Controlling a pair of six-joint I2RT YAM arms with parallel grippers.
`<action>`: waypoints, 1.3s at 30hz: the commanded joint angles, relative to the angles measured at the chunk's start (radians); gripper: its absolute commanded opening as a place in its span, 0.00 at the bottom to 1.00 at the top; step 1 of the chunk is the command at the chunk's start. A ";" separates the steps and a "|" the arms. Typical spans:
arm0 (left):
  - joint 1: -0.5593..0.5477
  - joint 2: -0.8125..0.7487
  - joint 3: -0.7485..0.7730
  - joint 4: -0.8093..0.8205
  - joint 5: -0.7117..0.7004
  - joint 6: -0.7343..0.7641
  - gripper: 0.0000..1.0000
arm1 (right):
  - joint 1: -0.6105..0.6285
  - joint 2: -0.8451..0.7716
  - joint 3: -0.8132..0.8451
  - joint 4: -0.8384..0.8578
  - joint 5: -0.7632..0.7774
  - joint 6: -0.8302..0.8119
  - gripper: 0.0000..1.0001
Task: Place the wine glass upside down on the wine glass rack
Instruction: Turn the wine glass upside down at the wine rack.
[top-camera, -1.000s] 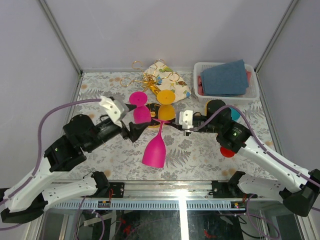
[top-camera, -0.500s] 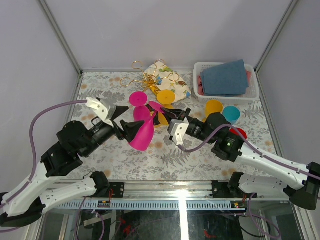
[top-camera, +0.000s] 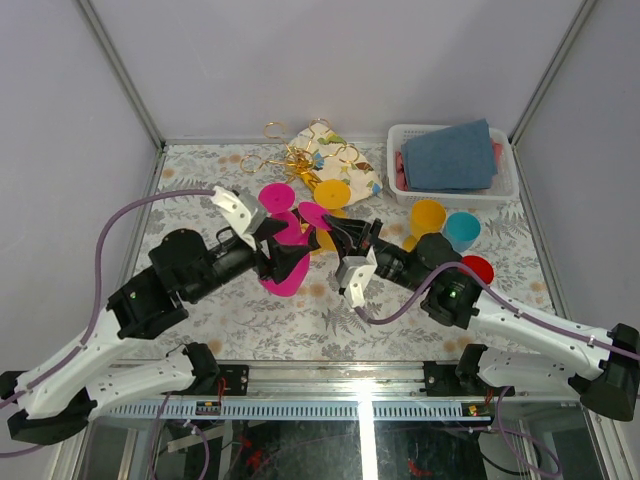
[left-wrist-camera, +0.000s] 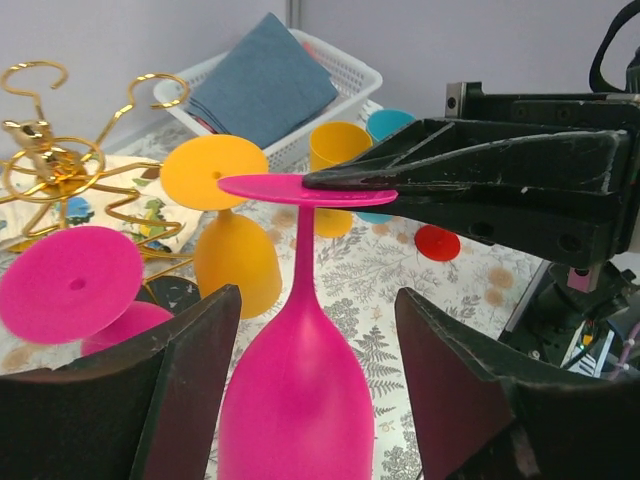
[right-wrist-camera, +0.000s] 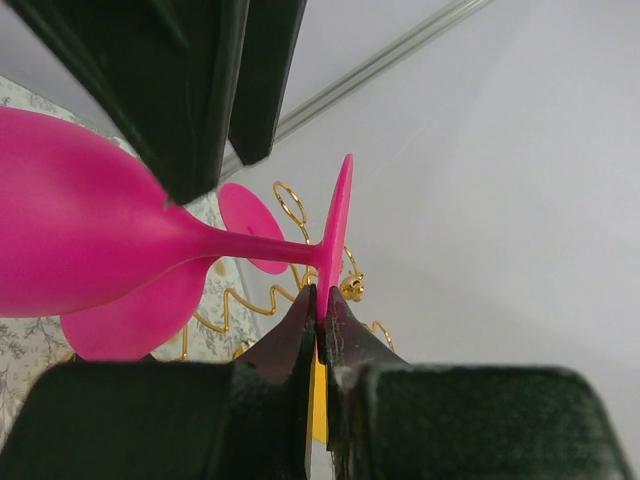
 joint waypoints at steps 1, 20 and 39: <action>-0.003 0.040 -0.013 0.096 0.057 -0.010 0.62 | 0.015 -0.030 -0.006 0.144 -0.035 -0.030 0.00; -0.002 0.047 -0.070 0.180 0.065 -0.041 0.29 | 0.023 -0.070 -0.028 0.188 -0.056 0.036 0.00; -0.003 0.047 -0.114 0.245 0.083 -0.075 0.00 | 0.023 -0.077 -0.033 0.174 -0.038 0.096 0.07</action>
